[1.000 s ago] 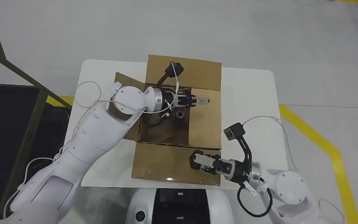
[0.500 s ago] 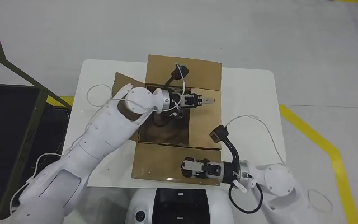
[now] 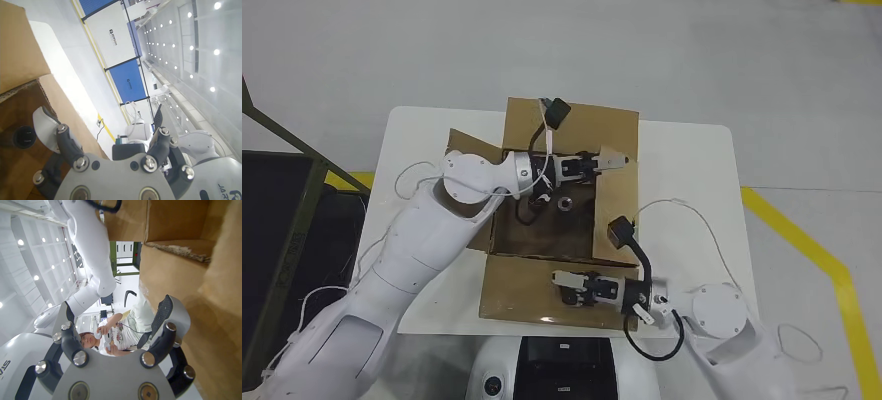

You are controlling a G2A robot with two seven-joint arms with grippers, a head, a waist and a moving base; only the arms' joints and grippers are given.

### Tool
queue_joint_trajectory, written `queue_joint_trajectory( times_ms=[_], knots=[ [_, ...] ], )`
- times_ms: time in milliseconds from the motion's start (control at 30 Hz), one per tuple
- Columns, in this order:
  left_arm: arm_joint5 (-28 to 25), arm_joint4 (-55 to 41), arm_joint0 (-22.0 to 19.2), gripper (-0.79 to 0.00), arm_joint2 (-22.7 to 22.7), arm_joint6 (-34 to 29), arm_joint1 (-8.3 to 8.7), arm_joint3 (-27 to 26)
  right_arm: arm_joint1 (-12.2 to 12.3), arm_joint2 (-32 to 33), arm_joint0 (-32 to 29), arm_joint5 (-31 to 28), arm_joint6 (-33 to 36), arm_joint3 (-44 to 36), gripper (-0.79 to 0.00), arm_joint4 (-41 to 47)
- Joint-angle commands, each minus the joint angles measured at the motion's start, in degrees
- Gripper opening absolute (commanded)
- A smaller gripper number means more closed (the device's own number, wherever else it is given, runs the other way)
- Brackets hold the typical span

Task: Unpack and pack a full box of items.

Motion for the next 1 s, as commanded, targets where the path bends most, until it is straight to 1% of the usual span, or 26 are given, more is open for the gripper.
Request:
queue_joint_trajectory(
  times_ms=[0, 200, 400, 533, 733, 833, 967],
  knots=[
    [0.39, -0.45, 0.5, 0.0, -0.43, -0.94, 0.09, -0.98, 0.0, -0.13, -0.29, 0.75, -3.14, -0.49, 0.0, -1.45],
    [0.9, -0.84, 0.85, 0.0, -0.41, -1.85, -0.08, -1.6, 0.23, 1.13, -2.34, 0.86, -9.67, -2.66, 0.0, -4.01],
    [0.02, -1.25, 1.37, 0.0, -1.78, -1.56, -0.05, -2.45, 0.81, 4.5, -6.39, -1.74, -12.87, -5.95, 0.0, -4.59],
    [-1.19, 0.72, 2.49, 0.0, -4.57, -0.49, 0.47, -5.13, 1.16, 6.87, -9.34, -3.95, -14.94, -7.87, 0.0, -4.82],
    [-0.97, 3.14, 4.75, 0.0, -9.29, -0.92, 1.48, -9.3, 1.47, 9.63, -13.03, -6.94, -18.9, -9.81, 0.0, -5.74],
    [-0.72, 3.62, 5.51, 0.0, -11.44, -1.3, 1.88, -10.45, 1.52, 10.99, -15.13, -7.54, -23.18, -10.85, 0.0, -7.69],
    [-0.7, 3.0, 6.43, 0.0, -15.03, -1.74, 2.44, -11.16, 1.59, 12.8, -17.16, -7.89, -25.97, -11.59, 0.0, -7.31]
  ],
)
